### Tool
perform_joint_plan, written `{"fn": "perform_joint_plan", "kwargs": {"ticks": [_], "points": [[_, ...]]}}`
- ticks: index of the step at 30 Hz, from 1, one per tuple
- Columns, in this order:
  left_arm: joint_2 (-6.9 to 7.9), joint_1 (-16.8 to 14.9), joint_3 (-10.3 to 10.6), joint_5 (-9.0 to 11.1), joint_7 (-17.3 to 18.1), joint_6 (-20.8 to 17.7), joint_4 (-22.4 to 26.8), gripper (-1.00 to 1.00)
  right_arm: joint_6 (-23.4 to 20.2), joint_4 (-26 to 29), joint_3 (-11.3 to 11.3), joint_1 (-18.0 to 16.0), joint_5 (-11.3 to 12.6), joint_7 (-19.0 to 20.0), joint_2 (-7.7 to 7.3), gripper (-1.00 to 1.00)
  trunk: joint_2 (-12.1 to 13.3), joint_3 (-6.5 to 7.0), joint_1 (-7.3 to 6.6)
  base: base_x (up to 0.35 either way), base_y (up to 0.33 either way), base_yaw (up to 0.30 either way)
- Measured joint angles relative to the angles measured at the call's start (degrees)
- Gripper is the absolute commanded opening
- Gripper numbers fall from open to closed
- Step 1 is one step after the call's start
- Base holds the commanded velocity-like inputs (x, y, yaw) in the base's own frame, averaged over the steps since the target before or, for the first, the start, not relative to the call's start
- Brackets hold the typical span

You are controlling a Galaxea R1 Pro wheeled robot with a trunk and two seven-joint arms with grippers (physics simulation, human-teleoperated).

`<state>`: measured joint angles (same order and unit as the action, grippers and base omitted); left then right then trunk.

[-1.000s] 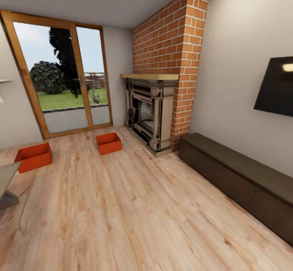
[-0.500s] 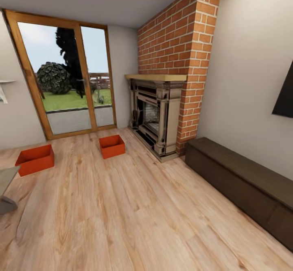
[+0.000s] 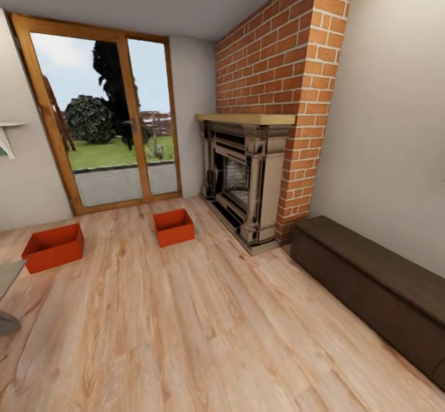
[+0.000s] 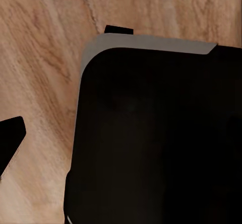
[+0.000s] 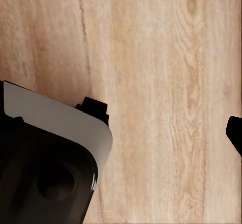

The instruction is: Move the two storage containers from the living room to the garage. In the garage, place one container on the floor and stack the other container on top of it (either order is fine).

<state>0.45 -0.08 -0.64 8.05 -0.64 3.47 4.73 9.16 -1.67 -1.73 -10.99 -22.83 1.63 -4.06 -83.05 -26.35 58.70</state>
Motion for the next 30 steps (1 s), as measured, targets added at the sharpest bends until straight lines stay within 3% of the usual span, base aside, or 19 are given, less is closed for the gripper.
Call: {"fn": "perform_joint_plan", "kwargs": {"ticks": [20, 30], "points": [[0.00, 0.00, 0.00, 0.00, 0.00, -0.17, 0.00, 1.00, 0.02, 0.00, 0.03, 0.00, -0.26, -0.04, 0.13, 1.00, 0.00, 0.00, 0.00, 0.324, 0.000, 0.003], [0.00, 0.00, 0.00, 0.00, 0.00, -0.17, 0.00, 1.00, 0.06, 0.00, 0.00, 0.00, -0.09, -0.07, 0.11, 1.00, 0.00, 0.00, 0.00, 0.324, 0.000, 0.231]]}}
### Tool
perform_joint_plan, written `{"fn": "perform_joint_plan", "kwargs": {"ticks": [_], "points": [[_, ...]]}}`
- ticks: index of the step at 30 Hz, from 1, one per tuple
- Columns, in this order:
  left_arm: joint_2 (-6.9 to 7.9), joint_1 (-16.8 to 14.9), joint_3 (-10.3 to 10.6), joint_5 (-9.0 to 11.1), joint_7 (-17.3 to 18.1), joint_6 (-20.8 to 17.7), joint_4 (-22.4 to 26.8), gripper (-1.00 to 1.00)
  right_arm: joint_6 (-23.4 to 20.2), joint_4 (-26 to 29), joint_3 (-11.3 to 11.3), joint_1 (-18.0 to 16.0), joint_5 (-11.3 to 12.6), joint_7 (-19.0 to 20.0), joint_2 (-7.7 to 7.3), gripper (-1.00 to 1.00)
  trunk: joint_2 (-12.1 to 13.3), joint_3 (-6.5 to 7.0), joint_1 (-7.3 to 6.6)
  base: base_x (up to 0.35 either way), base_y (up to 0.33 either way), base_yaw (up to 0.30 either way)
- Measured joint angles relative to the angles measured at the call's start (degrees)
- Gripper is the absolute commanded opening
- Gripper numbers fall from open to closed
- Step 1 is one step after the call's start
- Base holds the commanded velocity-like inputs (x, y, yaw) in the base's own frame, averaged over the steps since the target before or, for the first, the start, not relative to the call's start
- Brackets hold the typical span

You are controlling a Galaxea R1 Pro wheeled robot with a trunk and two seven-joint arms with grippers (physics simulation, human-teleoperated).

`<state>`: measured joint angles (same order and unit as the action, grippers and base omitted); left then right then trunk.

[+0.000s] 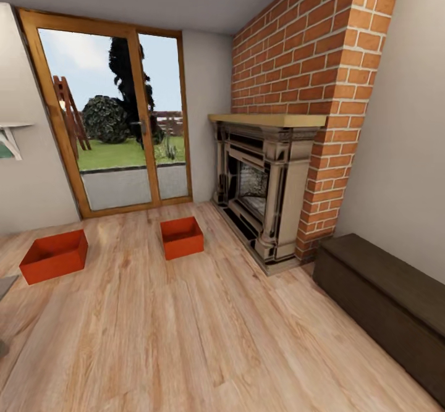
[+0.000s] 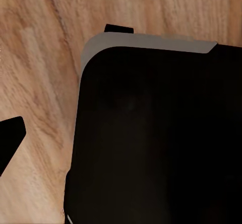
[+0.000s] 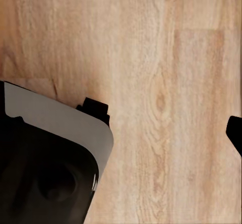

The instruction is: Move the two storage containers from the living room to the garage. In the garage, place one container on the floor and stack the other container on top of it (either order is fine).

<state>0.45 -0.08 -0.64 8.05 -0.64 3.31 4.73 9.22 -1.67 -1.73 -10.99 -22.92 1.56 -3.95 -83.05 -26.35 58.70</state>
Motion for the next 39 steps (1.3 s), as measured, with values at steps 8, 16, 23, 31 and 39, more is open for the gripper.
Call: {"fn": "perform_joint_plan", "kwargs": {"ticks": [8, 16, 23, 31, 39], "points": [[0.00, 0.00, 0.01, 0.00, 0.05, 0.00, 0.00, 1.00, -0.02, 0.00, 0.00, 0.00, 0.00, 0.01, -0.07, 1.00, 0.00, 0.00, 0.00, 0.324, 0.000, 0.266], [0.00, 0.00, 0.04, 0.00, 0.00, 0.00, 0.00, 1.00, -0.01, 0.00, 0.00, 0.00, 0.00, 0.01, -0.09, 1.00, 0.00, 0.00, 0.00, 0.324, 0.000, 0.266], [0.00, 0.00, 0.04, 0.00, 0.01, 0.00, 0.00, 1.00, 0.02, 0.00, 0.00, 0.00, 0.00, 0.01, -0.16, 1.00, 0.00, 0.00, 0.00, 0.324, 0.000, 0.254], [0.00, 0.00, 0.01, 0.00, -0.01, 0.00, 0.00, 1.00, 0.02, 0.00, 0.00, 0.00, 0.00, 0.00, -0.16, 1.00, 0.00, 0.00, 0.00, 0.324, -0.014, 0.145], [-0.04, 0.00, 0.02, 0.00, 0.02, 0.00, 0.00, 1.00, 0.00, 0.00, 0.00, 0.00, -0.02, 0.03, -0.16, 1.00, 0.00, 0.00, 0.00, 0.317, -0.093, 0.002]]}}
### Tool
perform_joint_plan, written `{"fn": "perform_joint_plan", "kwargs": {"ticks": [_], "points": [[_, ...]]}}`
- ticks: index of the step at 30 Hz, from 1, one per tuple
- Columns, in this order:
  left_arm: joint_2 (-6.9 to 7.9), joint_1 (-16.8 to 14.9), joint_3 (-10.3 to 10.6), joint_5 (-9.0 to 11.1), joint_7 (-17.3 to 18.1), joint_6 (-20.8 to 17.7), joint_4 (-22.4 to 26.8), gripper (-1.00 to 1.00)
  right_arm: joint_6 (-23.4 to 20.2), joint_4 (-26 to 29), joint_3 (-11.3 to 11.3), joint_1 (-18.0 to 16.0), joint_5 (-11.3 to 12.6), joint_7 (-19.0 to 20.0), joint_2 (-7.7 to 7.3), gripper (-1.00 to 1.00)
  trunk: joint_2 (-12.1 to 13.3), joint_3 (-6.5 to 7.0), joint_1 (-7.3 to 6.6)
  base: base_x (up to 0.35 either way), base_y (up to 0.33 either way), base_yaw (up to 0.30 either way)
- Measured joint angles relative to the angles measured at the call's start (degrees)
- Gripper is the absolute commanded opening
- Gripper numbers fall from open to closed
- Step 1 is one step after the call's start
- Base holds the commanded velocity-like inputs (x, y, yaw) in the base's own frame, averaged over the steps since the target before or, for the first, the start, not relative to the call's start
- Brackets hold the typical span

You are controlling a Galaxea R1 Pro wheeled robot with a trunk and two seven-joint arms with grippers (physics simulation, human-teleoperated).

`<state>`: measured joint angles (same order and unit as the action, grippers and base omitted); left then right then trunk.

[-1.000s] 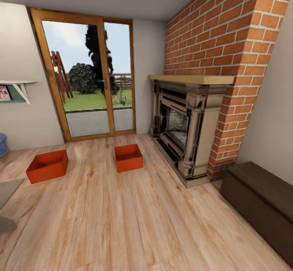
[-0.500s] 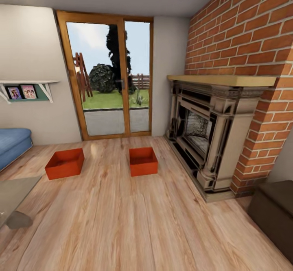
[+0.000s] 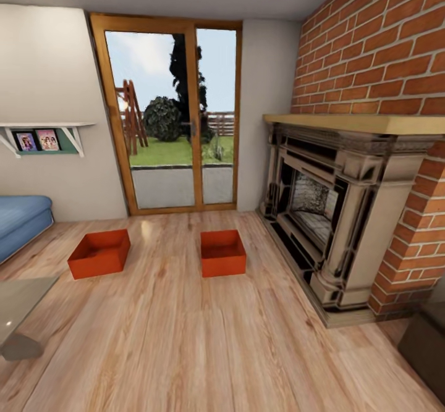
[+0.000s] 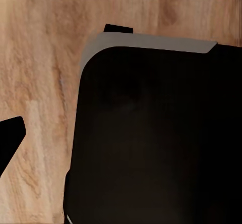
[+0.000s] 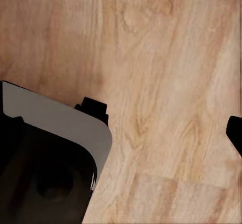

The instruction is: Move the two storage containers from the living room to the garage. In the garage, place one container on the floor and stack the other container on top of it (either order is fine).

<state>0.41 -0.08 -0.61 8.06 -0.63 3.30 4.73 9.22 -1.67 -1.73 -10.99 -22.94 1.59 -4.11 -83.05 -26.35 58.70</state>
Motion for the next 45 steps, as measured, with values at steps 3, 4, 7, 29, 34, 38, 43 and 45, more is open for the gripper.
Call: {"fn": "perform_joint_plan", "kwargs": {"ticks": [3, 4, 7, 29, 34, 38, 43, 45], "points": [[0.02, 0.00, -0.02, 0.00, -0.01, 0.00, 0.00, 1.00, -0.03, 0.00, 0.00, 0.00, -0.10, 0.03, 0.00, 1.00, 0.00, 0.00, 0.00, 0.316, -0.096, 0.000], [0.02, 0.00, -0.01, 0.00, -0.01, 0.00, 0.00, 1.00, -0.04, 0.00, 0.00, 0.00, -0.15, 0.04, -0.02, 1.00, 0.00, 0.00, 0.00, 0.316, -0.096, 0.000], [0.03, 0.00, -0.01, 0.00, -0.02, 0.00, 0.00, 1.00, -0.02, 0.00, 0.00, 0.00, -0.22, 0.05, -0.07, 1.00, 0.00, 0.00, 0.00, 0.316, -0.096, 0.000], [0.04, 0.00, 0.01, 0.00, -0.01, 0.00, 0.01, 1.00, -0.01, 0.00, 0.00, 0.00, -0.33, 0.04, -0.09, 1.00, 0.00, 0.00, 0.00, 0.316, -0.096, 0.000], [0.04, 0.00, -0.01, 0.00, -0.01, 0.00, 0.00, 1.00, 0.02, 0.00, 0.00, 0.00, -0.35, 0.02, -0.09, 1.00, 0.00, 0.00, 0.00, 0.316, -0.096, 0.000], [0.04, 0.00, -0.01, 0.00, 0.03, 0.00, 0.00, 1.00, 0.02, 0.00, 0.00, 0.00, -0.38, 0.05, -0.09, 1.00, 0.00, 0.00, 0.00, 0.316, -0.096, 0.000], [0.04, 0.00, 0.01, 0.00, 0.01, 0.00, 0.00, 1.00, 0.02, 0.00, 0.00, 0.00, -0.37, 0.05, -0.09, 1.00, 0.00, 0.00, 0.00, 0.316, -0.096, 0.000], [0.04, 0.00, 0.00, 0.00, -0.01, 0.00, 0.00, 1.00, 0.01, 0.00, 0.00, 0.00, -0.36, 0.03, -0.12, 1.00, 0.00, 0.00, 0.00, 0.316, -0.096, 0.000]]}}
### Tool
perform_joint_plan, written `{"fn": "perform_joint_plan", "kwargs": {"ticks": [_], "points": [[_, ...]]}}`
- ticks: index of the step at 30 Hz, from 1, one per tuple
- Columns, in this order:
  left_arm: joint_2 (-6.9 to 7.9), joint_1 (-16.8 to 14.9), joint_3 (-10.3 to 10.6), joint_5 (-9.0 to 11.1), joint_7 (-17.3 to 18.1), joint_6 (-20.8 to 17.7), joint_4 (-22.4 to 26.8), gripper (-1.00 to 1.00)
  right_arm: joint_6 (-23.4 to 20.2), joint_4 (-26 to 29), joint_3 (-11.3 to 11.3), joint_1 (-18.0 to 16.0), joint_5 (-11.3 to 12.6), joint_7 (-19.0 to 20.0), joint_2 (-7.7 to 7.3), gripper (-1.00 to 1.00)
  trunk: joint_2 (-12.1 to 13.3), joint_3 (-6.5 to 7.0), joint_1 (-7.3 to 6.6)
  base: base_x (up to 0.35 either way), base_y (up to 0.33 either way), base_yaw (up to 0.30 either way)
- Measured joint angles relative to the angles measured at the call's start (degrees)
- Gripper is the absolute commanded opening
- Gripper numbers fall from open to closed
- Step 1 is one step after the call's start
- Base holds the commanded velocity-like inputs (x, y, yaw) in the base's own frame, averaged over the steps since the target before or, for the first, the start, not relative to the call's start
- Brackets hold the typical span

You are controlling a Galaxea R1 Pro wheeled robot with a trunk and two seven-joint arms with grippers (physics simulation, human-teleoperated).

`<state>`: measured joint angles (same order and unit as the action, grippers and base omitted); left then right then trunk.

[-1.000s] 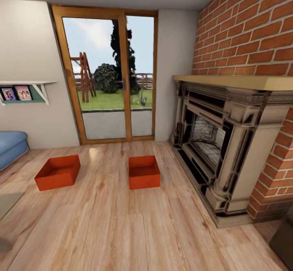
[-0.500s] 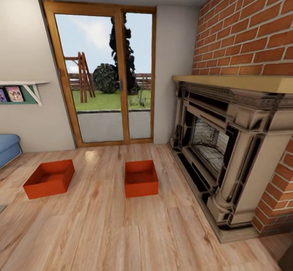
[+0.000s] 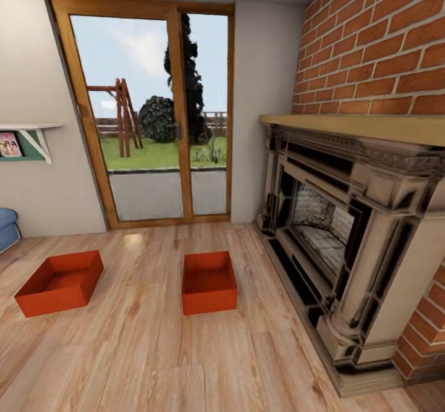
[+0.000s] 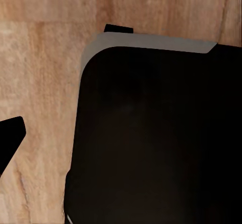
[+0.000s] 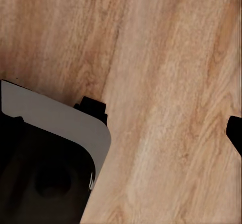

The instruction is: Move the two storage containers from the living room to the garage. In the garage, place one container on the floor and stack the other container on top of it (either order is fine).

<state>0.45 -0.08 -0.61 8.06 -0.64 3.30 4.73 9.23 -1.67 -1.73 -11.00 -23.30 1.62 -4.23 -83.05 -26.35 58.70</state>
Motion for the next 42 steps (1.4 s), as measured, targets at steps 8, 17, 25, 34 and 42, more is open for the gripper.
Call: {"fn": "perform_joint_plan", "kwargs": {"ticks": [8, 17, 25, 34, 42], "points": [[0.00, 0.00, 0.01, 0.00, -0.01, 0.00, 0.01, 1.00, 0.01, 0.00, 0.00, 0.00, 0.00, -0.02, -0.06, 1.00, 0.00, 0.00, 0.00, 0.316, -0.096, 0.000], [0.00, 0.00, -0.04, 0.00, 0.00, 0.00, 0.00, 1.00, 0.01, 0.00, 0.00, 0.00, 0.02, 0.00, -0.06, 1.00, 0.00, 0.00, 0.00, 0.316, -0.088, 0.000], [0.00, 0.00, -0.01, 0.00, -0.02, 0.00, 0.00, 1.00, 0.01, 0.00, 0.00, 0.00, 0.00, 0.02, -0.04, 1.00, 0.00, 0.00, 0.00, 0.319, -0.005, 0.000], [0.00, 0.00, 0.00, 0.00, 0.00, 0.00, 0.00, 1.00, 0.01, 0.00, 0.02, 0.00, 0.12, 0.01, 0.25, 1.00, 0.00, 0.00, 0.00, 0.321, 0.000, 0.002], [0.00, 0.00, -0.03, 0.00, -0.01, 0.00, 0.00, 1.00, 0.01, 0.00, 0.00, 0.00, 0.36, -0.05, 0.21, 1.00, 0.00, 0.00, 0.00, 0.321, 0.000, 0.198]]}}
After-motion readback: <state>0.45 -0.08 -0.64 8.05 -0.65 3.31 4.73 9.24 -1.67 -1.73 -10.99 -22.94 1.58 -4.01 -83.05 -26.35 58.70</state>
